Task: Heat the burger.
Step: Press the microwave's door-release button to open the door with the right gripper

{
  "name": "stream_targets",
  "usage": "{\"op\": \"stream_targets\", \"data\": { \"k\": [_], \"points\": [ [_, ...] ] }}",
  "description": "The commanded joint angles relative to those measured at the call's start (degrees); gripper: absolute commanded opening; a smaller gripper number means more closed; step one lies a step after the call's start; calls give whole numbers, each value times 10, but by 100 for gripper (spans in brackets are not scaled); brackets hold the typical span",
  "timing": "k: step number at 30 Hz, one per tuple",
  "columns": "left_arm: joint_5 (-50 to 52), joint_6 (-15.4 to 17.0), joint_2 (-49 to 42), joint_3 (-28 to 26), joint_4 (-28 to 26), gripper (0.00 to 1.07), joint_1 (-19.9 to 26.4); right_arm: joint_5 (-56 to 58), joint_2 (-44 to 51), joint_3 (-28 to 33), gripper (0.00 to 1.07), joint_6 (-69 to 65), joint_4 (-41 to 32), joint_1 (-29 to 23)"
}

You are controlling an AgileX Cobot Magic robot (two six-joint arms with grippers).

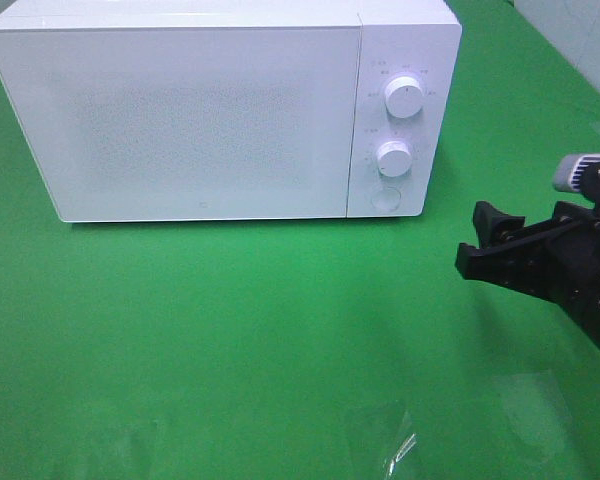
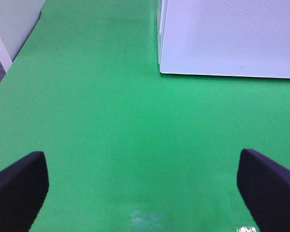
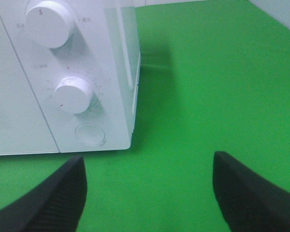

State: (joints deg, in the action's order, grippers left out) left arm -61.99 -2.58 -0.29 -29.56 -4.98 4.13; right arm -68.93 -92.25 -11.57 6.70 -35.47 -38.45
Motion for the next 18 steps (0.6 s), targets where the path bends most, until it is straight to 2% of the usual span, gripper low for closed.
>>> {"op": "stream_targets", "data": {
  "k": [1, 9, 12, 13, 15, 16, 17, 18],
  "points": [
    [6, 1, -6, 0, -1, 98, 1, -80, -14, -23, 70, 10, -11, -33],
    [6, 1, -6, 0, -1, 98, 1, -66, -22, -70, 69, -15, -9, -53],
    [6, 1, -6, 0, -1, 98, 1, -68, -22, -76, 65, -123, -10, -53],
    [6, 1, -6, 0, -1, 98, 1, -68, -22, -76, 65, -123, -10, -53],
    [6, 1, -6, 0, -1, 98, 1, -68, -22, -76, 58, -246, -9, -53],
    [6, 1, -6, 0, -1, 98, 1, -68, -22, -76, 58, -246, -9, -53],
    [6, 1, -6, 0, -1, 98, 1, -65, -22, -76, 52, -337, -9, -53],
    [6, 1, -6, 0, -1, 98, 1, -65, -22, -76, 52, -337, -9, -53]
  ]
}}
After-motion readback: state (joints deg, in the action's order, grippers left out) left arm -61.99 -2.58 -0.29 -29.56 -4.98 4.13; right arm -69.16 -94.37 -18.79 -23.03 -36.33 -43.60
